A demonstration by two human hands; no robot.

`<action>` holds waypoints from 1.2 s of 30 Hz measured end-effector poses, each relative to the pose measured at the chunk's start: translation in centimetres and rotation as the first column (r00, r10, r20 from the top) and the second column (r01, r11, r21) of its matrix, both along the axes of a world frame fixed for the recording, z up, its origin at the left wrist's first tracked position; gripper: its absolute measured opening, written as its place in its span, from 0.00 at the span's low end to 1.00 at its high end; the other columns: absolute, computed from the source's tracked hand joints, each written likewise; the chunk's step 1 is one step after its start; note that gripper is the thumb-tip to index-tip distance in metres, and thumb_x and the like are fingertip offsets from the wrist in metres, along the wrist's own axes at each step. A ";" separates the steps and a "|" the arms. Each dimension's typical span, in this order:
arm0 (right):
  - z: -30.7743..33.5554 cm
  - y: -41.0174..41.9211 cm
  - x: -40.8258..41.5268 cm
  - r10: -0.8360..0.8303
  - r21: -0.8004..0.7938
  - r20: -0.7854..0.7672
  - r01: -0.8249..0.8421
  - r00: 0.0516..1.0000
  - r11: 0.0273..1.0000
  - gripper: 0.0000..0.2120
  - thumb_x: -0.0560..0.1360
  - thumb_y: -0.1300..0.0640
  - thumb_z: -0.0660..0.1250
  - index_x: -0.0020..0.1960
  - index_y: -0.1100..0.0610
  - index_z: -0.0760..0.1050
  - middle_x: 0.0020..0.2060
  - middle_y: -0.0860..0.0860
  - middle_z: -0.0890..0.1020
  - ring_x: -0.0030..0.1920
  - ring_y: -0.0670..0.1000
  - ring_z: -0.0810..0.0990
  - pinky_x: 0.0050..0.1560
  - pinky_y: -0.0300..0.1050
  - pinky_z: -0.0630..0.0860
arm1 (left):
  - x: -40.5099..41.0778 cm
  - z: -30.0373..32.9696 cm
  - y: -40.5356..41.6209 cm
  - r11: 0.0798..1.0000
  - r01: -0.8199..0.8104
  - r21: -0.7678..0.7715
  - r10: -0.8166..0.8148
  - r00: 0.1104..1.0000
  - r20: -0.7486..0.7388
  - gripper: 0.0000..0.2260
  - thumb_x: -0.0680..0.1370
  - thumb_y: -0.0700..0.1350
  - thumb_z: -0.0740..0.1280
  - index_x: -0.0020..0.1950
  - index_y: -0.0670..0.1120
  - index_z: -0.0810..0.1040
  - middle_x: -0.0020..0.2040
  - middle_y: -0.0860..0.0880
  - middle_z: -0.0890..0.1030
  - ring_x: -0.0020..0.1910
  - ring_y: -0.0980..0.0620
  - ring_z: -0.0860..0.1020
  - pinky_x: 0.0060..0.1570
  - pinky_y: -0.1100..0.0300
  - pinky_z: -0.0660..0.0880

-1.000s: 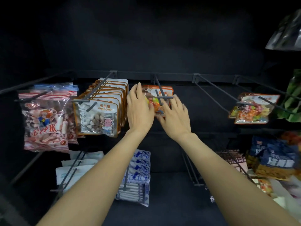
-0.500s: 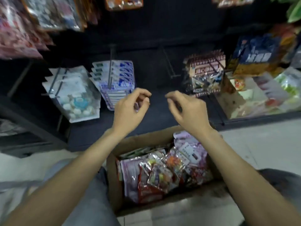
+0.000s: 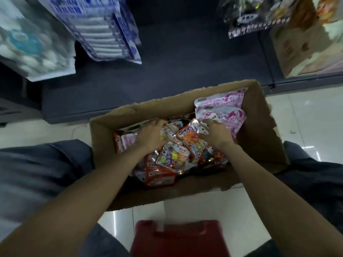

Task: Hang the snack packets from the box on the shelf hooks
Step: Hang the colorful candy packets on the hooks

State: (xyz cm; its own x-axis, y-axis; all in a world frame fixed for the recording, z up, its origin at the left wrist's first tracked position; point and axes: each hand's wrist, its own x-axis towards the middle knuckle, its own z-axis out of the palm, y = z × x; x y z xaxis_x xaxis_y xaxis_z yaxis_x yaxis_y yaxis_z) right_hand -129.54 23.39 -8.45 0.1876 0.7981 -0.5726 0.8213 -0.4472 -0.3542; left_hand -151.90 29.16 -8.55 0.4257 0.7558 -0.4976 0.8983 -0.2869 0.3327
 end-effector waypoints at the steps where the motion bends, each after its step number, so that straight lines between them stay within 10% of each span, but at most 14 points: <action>1: -1.2 0.1 -0.1 -0.006 -0.031 0.022 0.006 1.000 1.000 0.28 0.75 0.49 0.67 0.72 0.55 0.63 0.66 0.58 0.72 0.64 0.61 0.71 0.62 0.55 0.71 | 0.2 -1.0 -0.4 1.000 0.026 0.002 -0.026 1.000 -0.015 0.29 0.74 0.56 0.69 0.71 0.49 0.64 0.69 0.45 0.69 0.66 0.44 0.69 0.59 0.52 0.71; 8: -6.6 0.5 -1.1 -0.110 -0.151 0.119 0.127 0.987 0.980 0.41 0.72 0.48 0.71 0.75 0.54 0.51 0.66 0.60 0.69 0.64 0.62 0.72 0.59 0.56 0.72 | 2.4 -6.4 -1.9 0.980 0.140 -0.139 -0.162 0.973 -0.162 0.36 0.72 0.54 0.72 0.74 0.45 0.59 0.72 0.45 0.63 0.72 0.44 0.60 0.67 0.50 0.64; 15: -6.6 0.5 -0.6 -0.366 0.155 -0.009 0.363 0.930 0.919 0.06 0.76 0.59 0.65 0.51 0.60 0.77 0.47 0.57 0.80 0.44 0.56 0.77 0.39 0.42 0.64 | 2.7 -9.0 -1.9 0.970 0.154 -0.189 -0.191 0.962 -0.195 0.27 0.73 0.44 0.71 0.71 0.47 0.67 0.68 0.43 0.69 0.67 0.43 0.67 0.62 0.51 0.69; 21: -1.5 -0.1 1.1 -0.312 0.372 -0.004 0.291 0.950 0.881 0.10 0.81 0.59 0.58 0.56 0.59 0.77 0.42 0.55 0.81 0.39 0.53 0.77 0.37 0.42 0.67 | 2.2 -6.0 -1.1 0.952 0.049 -0.301 -0.031 0.998 0.062 0.15 0.78 0.47 0.66 0.64 0.44 0.76 0.62 0.44 0.77 0.58 0.46 0.76 0.54 0.56 0.71; 27: 6.6 -0.5 1.2 -0.213 0.592 0.044 0.147 0.976 0.793 0.11 0.79 0.58 0.63 0.60 0.57 0.74 0.43 0.58 0.83 0.41 0.59 0.81 0.37 0.44 0.69 | -0.3 3.1 1.4 0.999 -0.038 0.000 0.037 0.968 0.247 0.10 0.77 0.49 0.68 0.54 0.45 0.81 0.41 0.49 0.80 0.44 0.47 0.80 0.39 0.58 0.69; 31: 13.6 -0.7 0.6 -0.247 0.706 -0.147 0.277 0.958 0.652 0.10 0.74 0.54 0.70 0.54 0.56 0.76 0.44 0.52 0.84 0.43 0.55 0.82 0.46 0.49 0.76 | -1.9 12.1 2.1 0.978 -0.139 0.155 0.059 0.898 0.437 0.11 0.75 0.50 0.70 0.53 0.45 0.82 0.46 0.49 0.83 0.46 0.51 0.80 0.45 0.56 0.72; 36: 23.7 0.6 -0.3 -0.035 0.736 -0.441 0.384 0.897 0.557 0.03 0.74 0.57 0.71 0.47 0.53 0.78 0.39 0.40 0.79 0.39 0.35 0.78 0.41 0.27 0.71 | -4.0 22.1 3.7 0.917 -0.329 0.227 0.097 0.734 0.672 0.12 0.74 0.53 0.69 0.50 0.46 0.81 0.41 0.57 0.79 0.42 0.60 0.76 0.43 0.64 0.70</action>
